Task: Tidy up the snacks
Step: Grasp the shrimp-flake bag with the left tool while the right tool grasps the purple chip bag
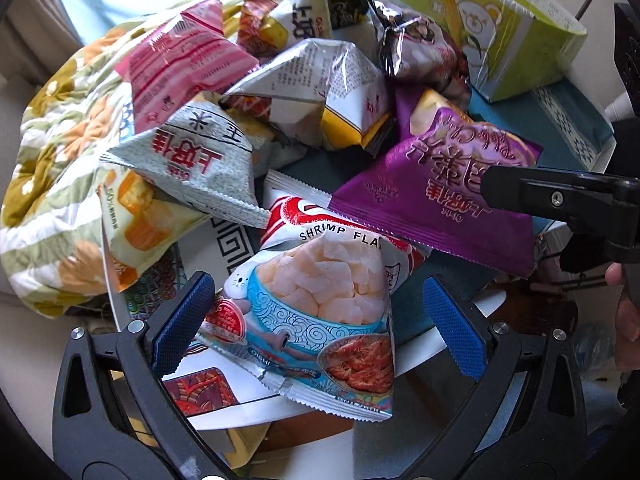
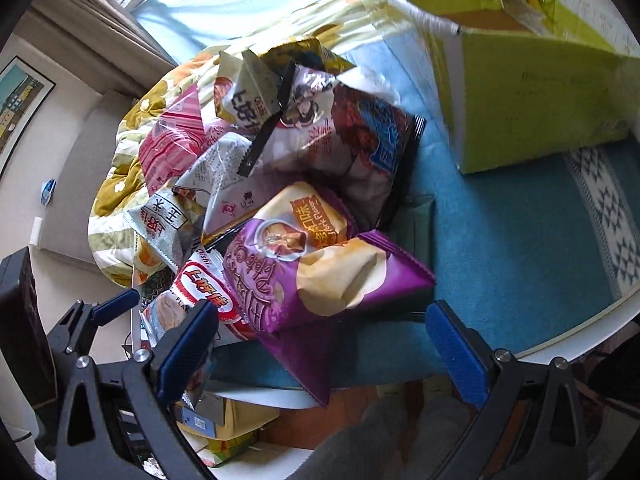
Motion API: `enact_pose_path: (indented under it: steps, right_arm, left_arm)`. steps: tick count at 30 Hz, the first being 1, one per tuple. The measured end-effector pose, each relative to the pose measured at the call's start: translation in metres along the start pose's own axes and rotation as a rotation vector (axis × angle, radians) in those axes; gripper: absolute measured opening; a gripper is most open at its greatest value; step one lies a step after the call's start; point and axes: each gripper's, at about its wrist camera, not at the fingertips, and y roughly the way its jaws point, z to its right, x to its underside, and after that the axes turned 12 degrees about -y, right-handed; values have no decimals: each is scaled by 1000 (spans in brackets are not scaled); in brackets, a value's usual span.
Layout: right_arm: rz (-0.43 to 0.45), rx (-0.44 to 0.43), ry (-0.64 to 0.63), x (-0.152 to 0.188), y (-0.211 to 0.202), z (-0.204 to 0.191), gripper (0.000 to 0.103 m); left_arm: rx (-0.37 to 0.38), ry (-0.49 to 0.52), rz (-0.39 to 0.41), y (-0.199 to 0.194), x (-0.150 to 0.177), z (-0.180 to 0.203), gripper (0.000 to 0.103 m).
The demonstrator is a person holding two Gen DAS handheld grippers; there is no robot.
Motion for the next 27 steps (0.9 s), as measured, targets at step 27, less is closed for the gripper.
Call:
enact_pose_path:
  steps: [27]
  right_arm:
    - [42,-70,101,-4,28,17,67]
  left_arm:
    - [47,96,-45,17,8,14,72]
